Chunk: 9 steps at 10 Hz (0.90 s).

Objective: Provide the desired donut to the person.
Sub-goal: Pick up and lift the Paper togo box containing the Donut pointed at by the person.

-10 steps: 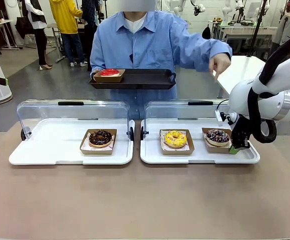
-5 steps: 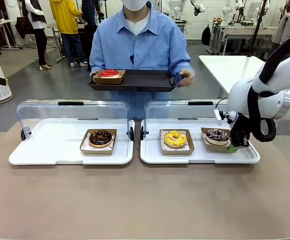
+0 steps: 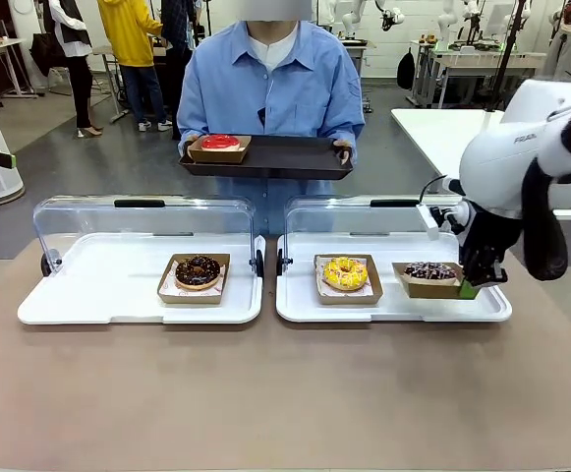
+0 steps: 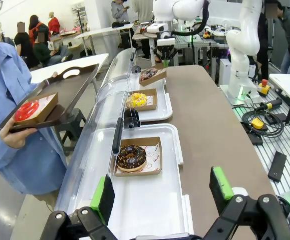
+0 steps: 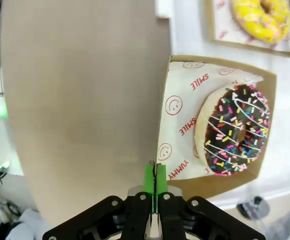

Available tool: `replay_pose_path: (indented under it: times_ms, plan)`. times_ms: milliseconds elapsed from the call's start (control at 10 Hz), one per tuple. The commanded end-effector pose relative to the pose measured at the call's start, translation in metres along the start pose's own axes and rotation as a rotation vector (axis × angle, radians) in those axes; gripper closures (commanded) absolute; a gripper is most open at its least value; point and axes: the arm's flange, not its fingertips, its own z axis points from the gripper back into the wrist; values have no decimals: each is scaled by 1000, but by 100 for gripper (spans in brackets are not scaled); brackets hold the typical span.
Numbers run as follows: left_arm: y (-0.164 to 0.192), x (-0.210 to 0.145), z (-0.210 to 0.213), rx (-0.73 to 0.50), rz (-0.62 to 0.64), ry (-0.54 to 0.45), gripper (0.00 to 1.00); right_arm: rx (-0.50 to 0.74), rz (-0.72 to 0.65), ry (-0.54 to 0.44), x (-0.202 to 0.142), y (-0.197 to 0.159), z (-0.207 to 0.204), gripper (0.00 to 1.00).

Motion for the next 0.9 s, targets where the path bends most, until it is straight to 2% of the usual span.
replay_pose_path:
  times_ms: [0, 400, 800]
  plan:
    - [0, 1, 0, 22, -1, -7, 0, 8, 10, 74, 13, 27, 34, 100]
    - [0, 1, 0, 22, -1, -7, 0, -15, -3, 112, 34, 63, 110, 100]
    - [0, 1, 0, 22, -1, -7, 0, -66, -65, 64, 46, 41, 184, 100]
